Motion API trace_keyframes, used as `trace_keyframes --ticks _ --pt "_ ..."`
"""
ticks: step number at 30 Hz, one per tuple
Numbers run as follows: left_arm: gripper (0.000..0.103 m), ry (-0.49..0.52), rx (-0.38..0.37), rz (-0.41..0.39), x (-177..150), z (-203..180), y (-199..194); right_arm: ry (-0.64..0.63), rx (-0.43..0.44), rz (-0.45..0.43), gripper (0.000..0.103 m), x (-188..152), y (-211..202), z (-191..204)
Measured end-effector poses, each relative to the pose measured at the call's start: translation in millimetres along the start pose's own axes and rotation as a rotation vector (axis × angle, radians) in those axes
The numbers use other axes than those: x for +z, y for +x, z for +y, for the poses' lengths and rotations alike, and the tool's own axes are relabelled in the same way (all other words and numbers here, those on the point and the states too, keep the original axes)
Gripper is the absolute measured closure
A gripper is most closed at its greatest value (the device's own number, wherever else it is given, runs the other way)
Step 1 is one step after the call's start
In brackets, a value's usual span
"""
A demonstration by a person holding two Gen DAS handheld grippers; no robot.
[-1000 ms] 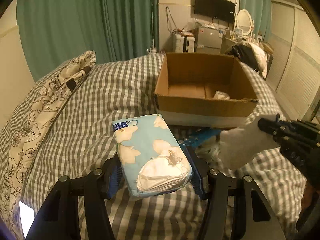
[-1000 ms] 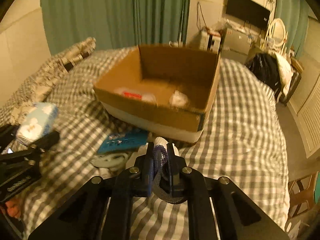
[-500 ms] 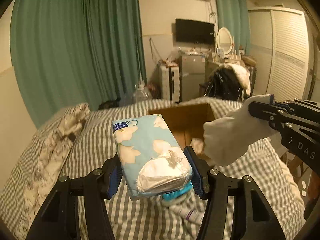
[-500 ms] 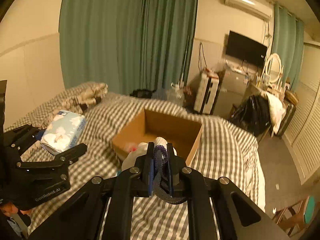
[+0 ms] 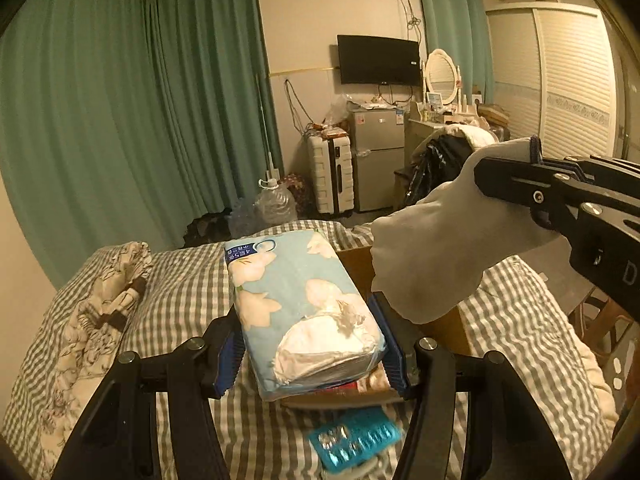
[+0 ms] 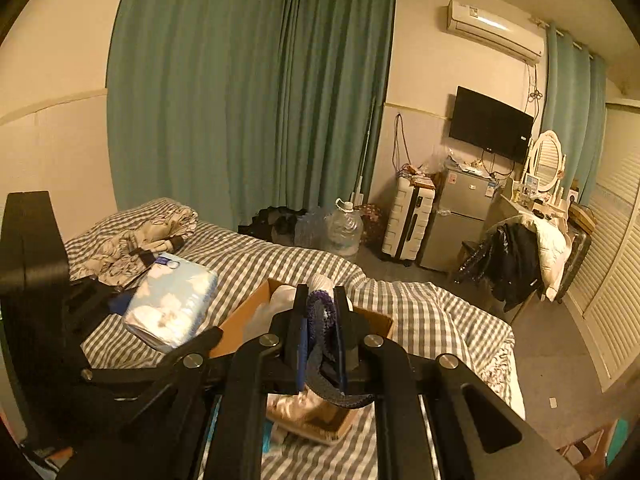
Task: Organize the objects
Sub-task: 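Lower the tissue pack and white cup into the box and open both grippers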
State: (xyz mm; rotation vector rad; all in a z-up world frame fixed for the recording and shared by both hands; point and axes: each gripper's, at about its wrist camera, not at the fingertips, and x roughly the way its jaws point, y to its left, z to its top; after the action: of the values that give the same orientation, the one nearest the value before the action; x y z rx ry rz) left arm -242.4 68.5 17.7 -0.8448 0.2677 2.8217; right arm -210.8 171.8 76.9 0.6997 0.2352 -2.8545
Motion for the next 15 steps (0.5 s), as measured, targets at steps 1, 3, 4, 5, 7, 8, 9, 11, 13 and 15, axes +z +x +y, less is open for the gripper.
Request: trace_keyframes --ticks 1,3,4,5,7,8,9,11,13,15 --pt "0.044 -0.001 0.0 0.006 1 0 8 0.003 0.0 0.003 0.093 1 11 -1" --pt "0.044 -0.007 -0.001 0.019 0 2 24 0.007 0.003 0.015 0.093 -1 28 -6" --pt "0.044 -0.012 -0.001 0.029 -1 3 34 0.011 0.005 0.022 0.093 -2 38 -7" --pt "0.044 -0.016 -0.001 0.036 -2 3 41 0.014 0.008 0.031 0.093 -4 49 -9" --pt "0.044 -0.021 0.0 0.058 -8 4 60 0.025 0.014 0.053 0.093 -9 69 -13" --pt "0.044 -0.022 0.0 0.069 -11 5 69 0.03 0.017 0.066 0.093 -13 80 -15" --pt "0.044 -0.023 -0.001 0.078 -14 5 76 0.035 0.021 0.079 0.093 -20 88 -16" --pt "0.044 -0.024 -0.006 0.098 -20 7 88 0.042 0.029 0.105 0.093 -29 105 -17" --pt "0.043 -0.027 -0.011 0.112 -26 7 98 0.047 0.033 0.129 0.093 -39 119 -18" --pt "0.042 -0.04 -0.03 0.128 -32 8 105 0.05 0.035 0.146 0.092 -46 130 -19"
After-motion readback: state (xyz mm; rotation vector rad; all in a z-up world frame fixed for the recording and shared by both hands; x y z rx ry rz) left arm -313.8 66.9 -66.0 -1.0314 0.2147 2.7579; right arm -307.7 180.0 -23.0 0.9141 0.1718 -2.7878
